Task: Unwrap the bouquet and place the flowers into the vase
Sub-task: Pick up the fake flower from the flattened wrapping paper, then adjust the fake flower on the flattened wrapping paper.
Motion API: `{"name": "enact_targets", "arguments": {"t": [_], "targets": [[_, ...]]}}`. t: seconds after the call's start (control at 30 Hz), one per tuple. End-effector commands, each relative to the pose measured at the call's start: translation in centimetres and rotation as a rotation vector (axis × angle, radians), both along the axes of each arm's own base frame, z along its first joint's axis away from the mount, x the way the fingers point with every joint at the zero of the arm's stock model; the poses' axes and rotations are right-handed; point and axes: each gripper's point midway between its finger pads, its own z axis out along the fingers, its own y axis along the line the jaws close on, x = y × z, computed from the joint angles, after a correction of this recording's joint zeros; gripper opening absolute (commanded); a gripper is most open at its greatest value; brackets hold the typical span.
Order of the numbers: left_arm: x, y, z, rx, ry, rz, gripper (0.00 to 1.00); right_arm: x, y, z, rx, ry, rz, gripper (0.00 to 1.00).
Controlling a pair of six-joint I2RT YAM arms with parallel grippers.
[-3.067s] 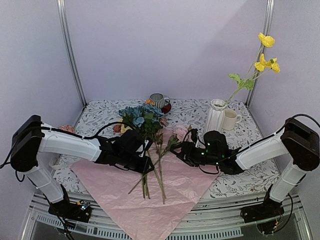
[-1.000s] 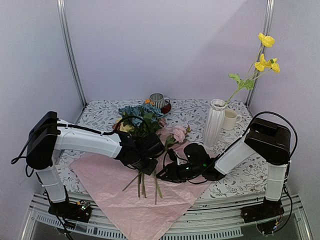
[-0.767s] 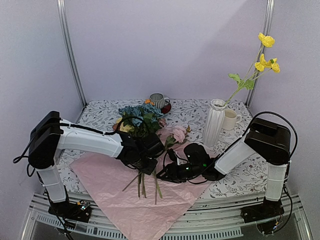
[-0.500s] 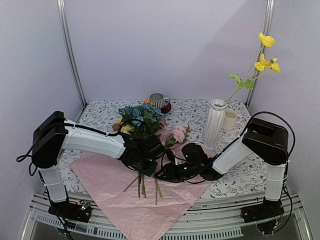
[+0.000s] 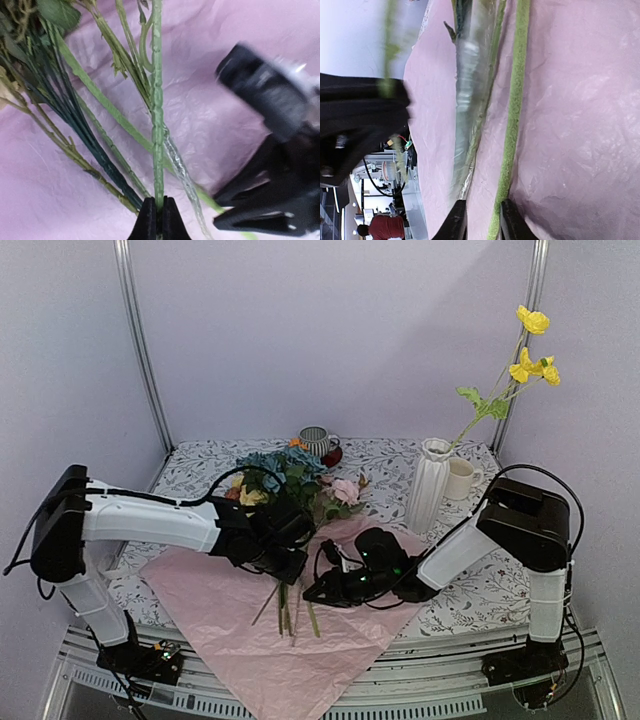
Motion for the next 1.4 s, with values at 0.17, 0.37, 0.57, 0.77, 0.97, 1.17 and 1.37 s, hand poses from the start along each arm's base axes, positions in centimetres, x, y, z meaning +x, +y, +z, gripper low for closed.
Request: {"name": "enact_targets", "arguments": {"t": [0.17,0.37,0.57,0.77,0.97,1.17,1.37], "targets": [[1.1,-1.0,5.2,-0.344,-0.028,0.023,0.00,-1.1,2.1,1.5,0.044,-0.068,0.056,0.23],[0.6,-0.8,7.2,-0.478,-0.038,-0.003,0.00,-0.9,0.5,5.4,0.154,-0.182,-0.002,0.23],[0.0,-0.5,9.5,-0.543,-0.074,-0.034,0.00,-0.3,-0.8,7.2,0.174,-0.245,-0.060,0.25],[-1.0,0.3,11.7,-0.606,-0.105,-0.060,0.00,-0.1,-1.5,11.2,0.254,-0.337,-0.086,0.33],[-1.9,0.9,12.0,-0.652,-0.114,-0.077,0.00,-0.6,-1.0,15.7,0.407,-0.380,-0.064,0.51],[-2.3,0.7,10.9,-0.662,-0.093,-0.093,0.00,-0.9,1.0,16.8,0.439,-0.350,-0.030,0.66],[-2.5,0.3,10.1,-0.665,-0.069,-0.106,0.00,-0.1,2.5,14.3,0.344,-0.300,-0.028,0.60]]}}
